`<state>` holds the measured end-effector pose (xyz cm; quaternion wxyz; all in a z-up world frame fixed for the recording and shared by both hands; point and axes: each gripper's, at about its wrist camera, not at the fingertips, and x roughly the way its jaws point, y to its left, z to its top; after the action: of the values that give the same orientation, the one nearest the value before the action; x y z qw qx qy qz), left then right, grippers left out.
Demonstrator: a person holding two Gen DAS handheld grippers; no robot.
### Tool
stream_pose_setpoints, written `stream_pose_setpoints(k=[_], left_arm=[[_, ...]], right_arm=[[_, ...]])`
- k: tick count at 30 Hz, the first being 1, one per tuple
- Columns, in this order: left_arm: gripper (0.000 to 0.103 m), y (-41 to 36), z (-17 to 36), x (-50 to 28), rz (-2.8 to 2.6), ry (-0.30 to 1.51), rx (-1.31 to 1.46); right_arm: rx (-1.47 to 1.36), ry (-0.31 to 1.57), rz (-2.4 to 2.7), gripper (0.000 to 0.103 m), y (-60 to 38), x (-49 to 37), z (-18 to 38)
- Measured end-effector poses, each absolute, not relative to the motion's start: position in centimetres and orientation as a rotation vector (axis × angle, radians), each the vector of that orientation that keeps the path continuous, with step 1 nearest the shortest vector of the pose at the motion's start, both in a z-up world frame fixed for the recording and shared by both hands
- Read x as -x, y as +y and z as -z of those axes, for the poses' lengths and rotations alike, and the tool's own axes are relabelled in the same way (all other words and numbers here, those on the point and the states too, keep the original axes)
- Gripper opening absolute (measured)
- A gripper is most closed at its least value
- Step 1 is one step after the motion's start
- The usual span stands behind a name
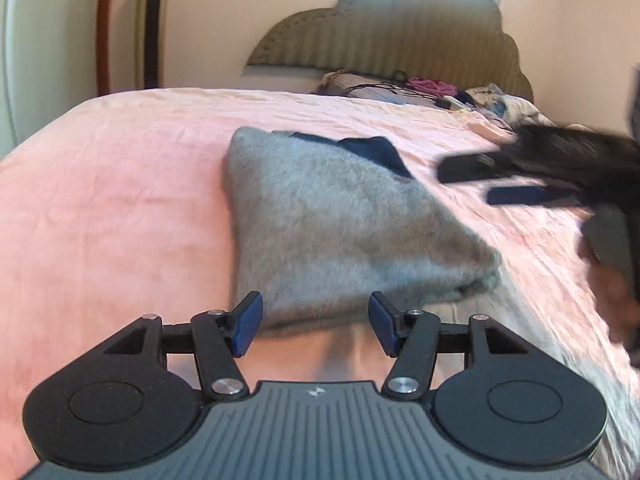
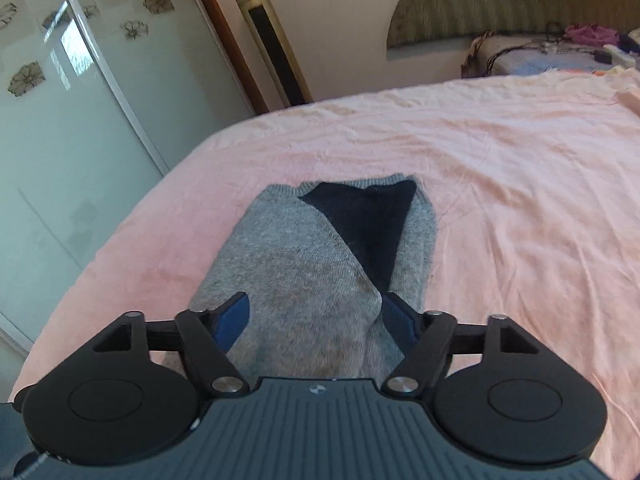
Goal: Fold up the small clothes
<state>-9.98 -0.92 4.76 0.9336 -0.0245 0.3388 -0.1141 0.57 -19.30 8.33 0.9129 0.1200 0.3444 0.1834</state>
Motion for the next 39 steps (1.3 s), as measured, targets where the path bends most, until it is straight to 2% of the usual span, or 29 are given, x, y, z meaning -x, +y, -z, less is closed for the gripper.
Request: stream_pose_setpoints(k=[1, 4, 8, 9, 13, 17, 39], left_arm=[[0.059, -1.1, -4.5, 10.5, 0.216, 0.701, 0.047], [0.067, -1.5, -3.3, 10.4, 0.175, 0.732, 0.034], [0.089, -2.3, -2.5, 10.4, 0.121, 0.712, -0.013], [0.090, -2.4, -2.4, 10.3, 0.119, 0.711, -0.027], [0.097, -2.3, -2.4, 10.5, 0.108, 0.718, -0.028], [0.102, -2.5, -2.2, 10.5, 0.097, 0.729, -0.036], [0.103, -2.8, -2.0, 10.1, 0.088, 0.733, -0.042]], right_arm=[[-0.234, 0.688, -0.356, 0.097, -19.5, 1.4, -8.1], [-0.185, 0.711, -0.274, 0.097, -19.6, 4.9, -6.5], [-0.141, 0.796, -0.141, 0.098, -19.0, 6.3, -3.4], [-0.113, 0.764, -0.122, 0.103, -18.6, 6.7, -3.2], [0.038, 0.733, -0.037, 0.103, -16.2, 7.1, -1.6], [0.019, 0.731, -0.028, 0.103, -16.6, 7.5, -1.6], [0.022, 0.729, -0.026, 0.103, -16.4, 7.5, -1.7]])
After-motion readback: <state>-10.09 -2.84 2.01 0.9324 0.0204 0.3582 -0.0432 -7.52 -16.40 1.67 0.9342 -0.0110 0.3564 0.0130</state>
